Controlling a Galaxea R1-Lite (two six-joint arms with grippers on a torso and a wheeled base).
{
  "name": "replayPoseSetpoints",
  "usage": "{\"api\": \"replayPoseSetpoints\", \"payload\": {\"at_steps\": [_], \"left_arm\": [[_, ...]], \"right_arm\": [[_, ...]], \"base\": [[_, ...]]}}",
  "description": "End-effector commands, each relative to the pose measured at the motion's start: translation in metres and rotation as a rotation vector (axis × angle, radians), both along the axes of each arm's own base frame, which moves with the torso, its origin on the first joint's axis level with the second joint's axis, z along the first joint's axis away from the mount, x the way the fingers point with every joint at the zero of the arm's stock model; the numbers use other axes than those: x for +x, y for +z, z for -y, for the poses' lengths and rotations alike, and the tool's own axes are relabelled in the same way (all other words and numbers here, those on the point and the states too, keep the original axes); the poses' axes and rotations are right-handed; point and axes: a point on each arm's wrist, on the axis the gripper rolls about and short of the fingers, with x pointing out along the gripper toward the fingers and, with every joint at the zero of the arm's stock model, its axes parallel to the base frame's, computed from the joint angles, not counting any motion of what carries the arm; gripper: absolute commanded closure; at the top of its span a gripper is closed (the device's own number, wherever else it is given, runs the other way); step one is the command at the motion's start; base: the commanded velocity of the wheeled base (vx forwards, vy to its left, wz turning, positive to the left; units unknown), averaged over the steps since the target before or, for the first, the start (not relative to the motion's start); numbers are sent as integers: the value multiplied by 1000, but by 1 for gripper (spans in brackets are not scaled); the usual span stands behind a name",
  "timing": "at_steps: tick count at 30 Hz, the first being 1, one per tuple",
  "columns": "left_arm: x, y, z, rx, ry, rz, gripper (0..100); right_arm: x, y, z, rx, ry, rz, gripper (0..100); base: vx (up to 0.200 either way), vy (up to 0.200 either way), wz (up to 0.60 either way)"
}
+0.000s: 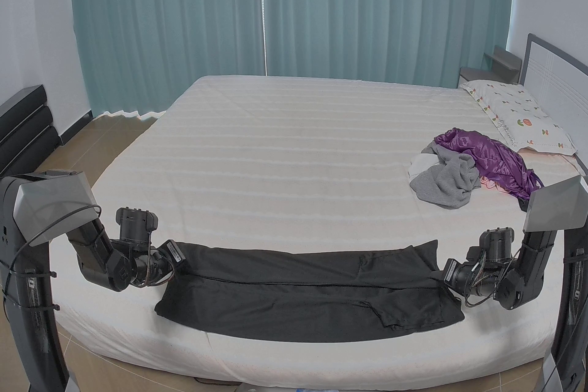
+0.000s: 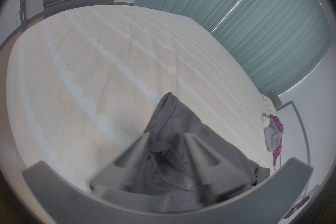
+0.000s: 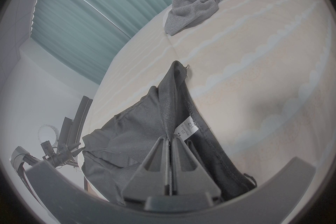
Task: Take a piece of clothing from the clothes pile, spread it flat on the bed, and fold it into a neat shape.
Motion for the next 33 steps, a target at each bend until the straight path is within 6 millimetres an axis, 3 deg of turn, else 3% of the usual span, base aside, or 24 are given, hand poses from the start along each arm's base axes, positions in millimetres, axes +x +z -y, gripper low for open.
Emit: {"api": "replayPoseSetpoints", "payload": {"at_steps": [1, 5, 15, 24, 33], "left_arm": [[-3, -2, 1, 24, -8, -29, 100], [-7, -4, 0, 55, -33, -87, 100], [-6, 29, -1, 57, -13, 6, 100], [-5, 49, -8, 51, 11, 63, 100], [-7, 47, -15, 60, 22, 51, 100]], "right_arm": [[0, -1, 0, 1, 1, -1, 100], [1, 0, 0, 3, -1, 0, 100], [3, 1, 0, 6, -1, 10, 100], [6, 14, 2, 50, -50, 65, 100], [1, 19, 3, 52, -52, 71, 100]], "base": [[0, 0, 0], [0, 0, 0], [0, 0, 0], [0, 0, 0], [0, 0, 0]]}}
